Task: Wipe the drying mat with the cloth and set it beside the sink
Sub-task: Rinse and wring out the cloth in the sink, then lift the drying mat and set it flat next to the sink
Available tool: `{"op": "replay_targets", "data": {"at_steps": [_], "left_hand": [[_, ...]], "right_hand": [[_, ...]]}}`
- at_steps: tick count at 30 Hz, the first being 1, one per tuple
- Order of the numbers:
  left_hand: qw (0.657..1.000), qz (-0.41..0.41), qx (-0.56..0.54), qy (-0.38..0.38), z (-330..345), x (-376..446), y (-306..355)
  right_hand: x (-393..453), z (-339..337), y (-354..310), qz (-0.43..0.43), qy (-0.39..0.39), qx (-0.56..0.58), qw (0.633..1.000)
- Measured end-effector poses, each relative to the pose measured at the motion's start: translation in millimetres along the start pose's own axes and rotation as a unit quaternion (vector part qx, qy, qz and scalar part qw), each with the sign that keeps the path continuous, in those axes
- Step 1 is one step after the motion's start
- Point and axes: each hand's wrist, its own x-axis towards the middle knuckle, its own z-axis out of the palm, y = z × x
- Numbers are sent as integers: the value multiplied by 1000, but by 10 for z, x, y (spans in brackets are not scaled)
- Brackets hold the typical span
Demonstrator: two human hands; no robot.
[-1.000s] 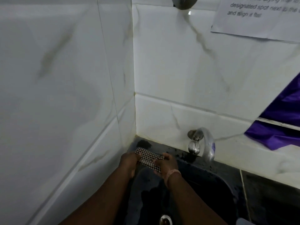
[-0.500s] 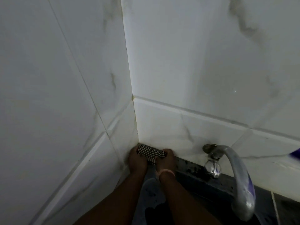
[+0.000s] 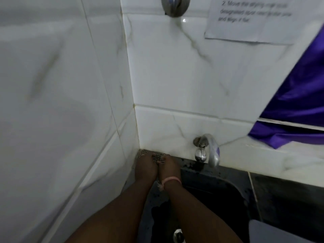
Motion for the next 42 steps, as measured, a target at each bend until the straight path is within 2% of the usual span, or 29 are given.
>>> {"op": "replay_targets", "data": {"at_steps": [8,13,21,26,31,35,39,42], "left_hand": [[987,131,66,-64,-157,-836,547],[981,173,68,-58,-131,-1474,1032],[975,188,59,-99,541,-2755,1527],[967,187,37,-167,1167,-3576,1777],[960,164,39,-224,1594,-4023,1780],[951,161,60,-256,1836,-4055,1812],[950,116,63,-282,2049,-3931,1777],[949,70,73,-299,2205,-3801,1695]], "right_hand": [[-866,-862,117,-73,70,-64,993],[-1304,-1397,369,-84,84,-83,990],[-2180,-2350,1466,-90,144,-105,980],[-2653,-2913,2397,-26,145,-132,980],[-3053,-3368,3213,61,173,-122,975],[-3254,-3662,3647,157,189,-120,962],[-3330,-3841,3977,220,185,-131,949],[-3277,-3913,4177,259,168,-98,946]]}}
